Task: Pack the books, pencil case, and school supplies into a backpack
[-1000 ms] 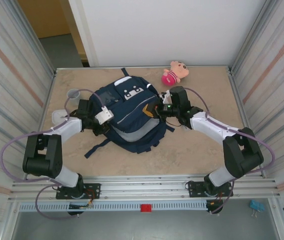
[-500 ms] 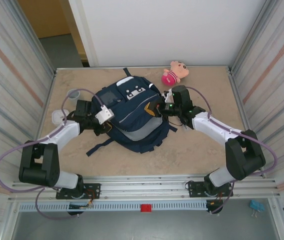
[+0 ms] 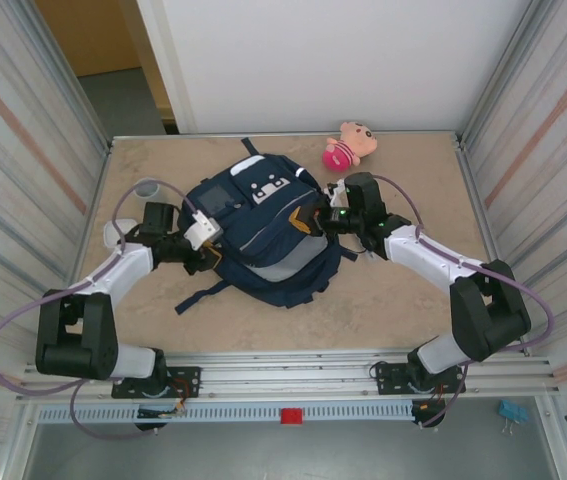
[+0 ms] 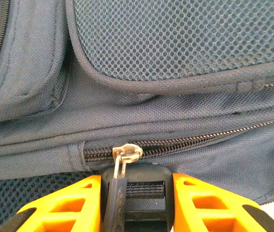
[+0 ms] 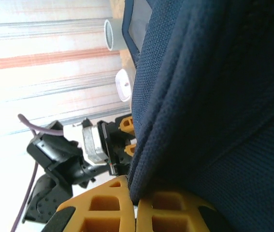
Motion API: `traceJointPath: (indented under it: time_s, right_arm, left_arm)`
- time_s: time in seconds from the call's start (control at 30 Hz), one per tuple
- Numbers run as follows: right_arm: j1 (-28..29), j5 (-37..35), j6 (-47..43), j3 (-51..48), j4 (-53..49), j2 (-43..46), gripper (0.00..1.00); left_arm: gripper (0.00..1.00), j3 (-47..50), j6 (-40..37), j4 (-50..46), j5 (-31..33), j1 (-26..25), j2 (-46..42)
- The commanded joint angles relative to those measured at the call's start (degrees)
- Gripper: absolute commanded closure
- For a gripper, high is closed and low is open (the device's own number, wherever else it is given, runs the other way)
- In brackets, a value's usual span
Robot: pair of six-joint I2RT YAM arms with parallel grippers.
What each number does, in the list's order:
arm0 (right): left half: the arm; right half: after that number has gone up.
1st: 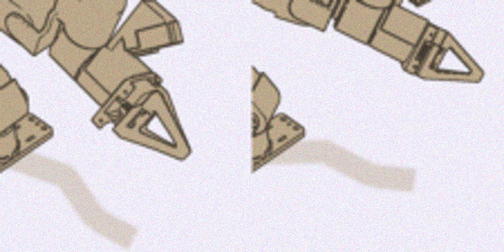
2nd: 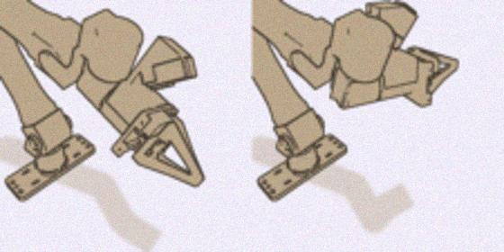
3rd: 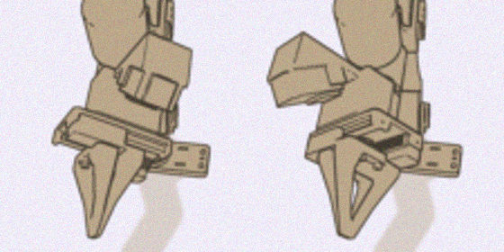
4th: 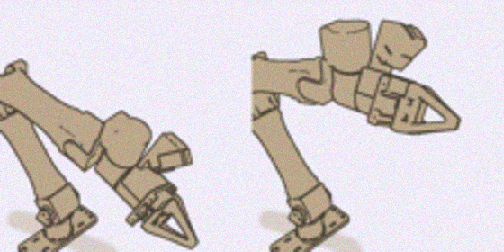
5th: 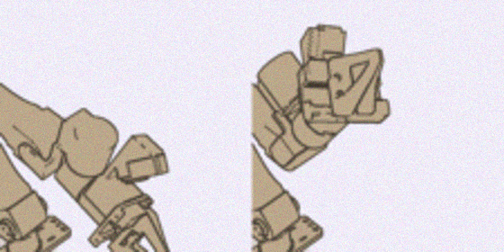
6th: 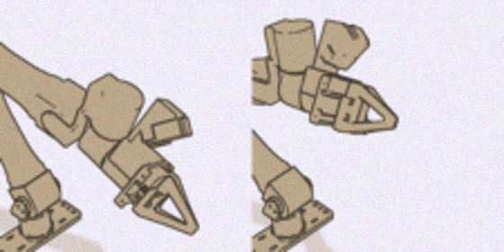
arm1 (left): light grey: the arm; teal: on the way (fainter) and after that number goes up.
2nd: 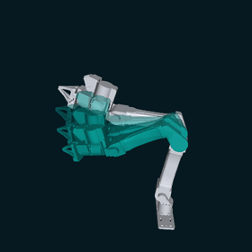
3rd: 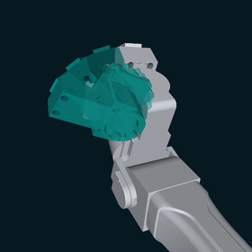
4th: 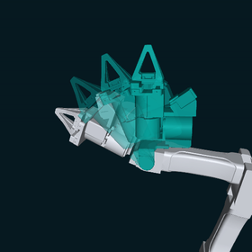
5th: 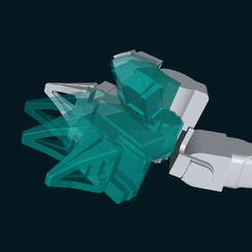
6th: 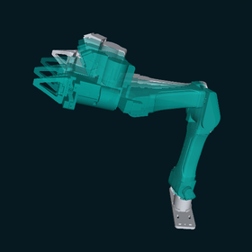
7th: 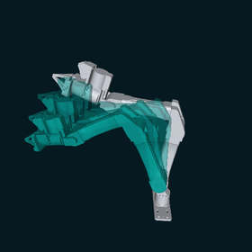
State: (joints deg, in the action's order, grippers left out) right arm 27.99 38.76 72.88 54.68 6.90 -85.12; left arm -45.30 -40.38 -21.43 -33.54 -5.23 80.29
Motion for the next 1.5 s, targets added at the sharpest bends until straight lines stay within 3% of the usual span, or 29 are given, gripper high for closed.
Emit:
traceJointPath:
  time_s: [0.0, 0.07, 0.3, 0.43, 0.53, 0.87, 0.93, 1.03, 1.1, 1.23, 1.33, 1.47]
  right_arm:
    - [-0.48, 3.04, -1.89, 2.09, 3.00, 3.43, 1.00]
    - [-0.47, 3.41, -2.28, 2.36, 2.37, 3.84, 1.00]
    - [-0.48, 3.78, -2.56, 2.44, 1.94, 4.03, 1.00]
    - [-0.46, 3.95, -2.57, 2.33, 1.98, 4.11, 1.00]
    - [-0.61, 4.00, -2.61, 2.12, 1.89, 4.29, 1.00]
    - [-0.83, 4.22, -2.83, 1.90, 1.63, 4.70, 1.00]
    - [-0.80, 4.35, -2.91, 1.91, 1.54, 4.77, 1.00]
    - [-1.03, 4.39, -3.09, 1.82, 1.19, 4.92, 1.00]
    - [-1.35, 4.76, -3.56, 1.76, 0.75, 5.16, 1.00]
    - [-3.41, 8.80, -9.27, 3.23, -4.82, 5.15, 1.00]
    - [-5.24, 11.59, -15.12, 5.06, -11.56, 5.50, 1.00]
    - [-6.74, 14.67, -18.96, 6.14, -16.63, 5.24, 1.00]
  left_arm:
    - [0.83, -3.90, -2.91, -3.79, -4.32, 0.14, 2.23]
    - [0.77, -4.63, -3.32, -4.38, -4.58, 0.14, 3.02]
    - [0.75, -5.06, -4.43, -4.36, -3.69, 0.14, 3.38]
    - [0.65, -4.98, -4.92, -4.67, -2.96, 0.14, 3.06]
    - [0.67, -5.05, -5.62, -5.17, -2.64, 0.14, 3.16]
    - [0.61, -5.15, -6.68, -5.84, -1.44, 0.18, 2.88]
    - [0.63, -5.24, -7.16, -6.49, -1.36, 0.17, 2.68]
    - [0.77, -5.15, -7.60, -7.02, -1.27, 0.31, 2.00]
    - [0.80, -5.04, -8.02, -7.53, -1.31, 0.31, 1.44]
    - [0.75, -4.54, -8.01, -10.03, -2.00, -2.46, -0.99]
    - [0.66, -3.57, -7.22, -11.00, -0.19, -5.26, -2.73]
    - [0.56, -1.18, -4.02, -8.36, -1.00, -3.25, -5.82]
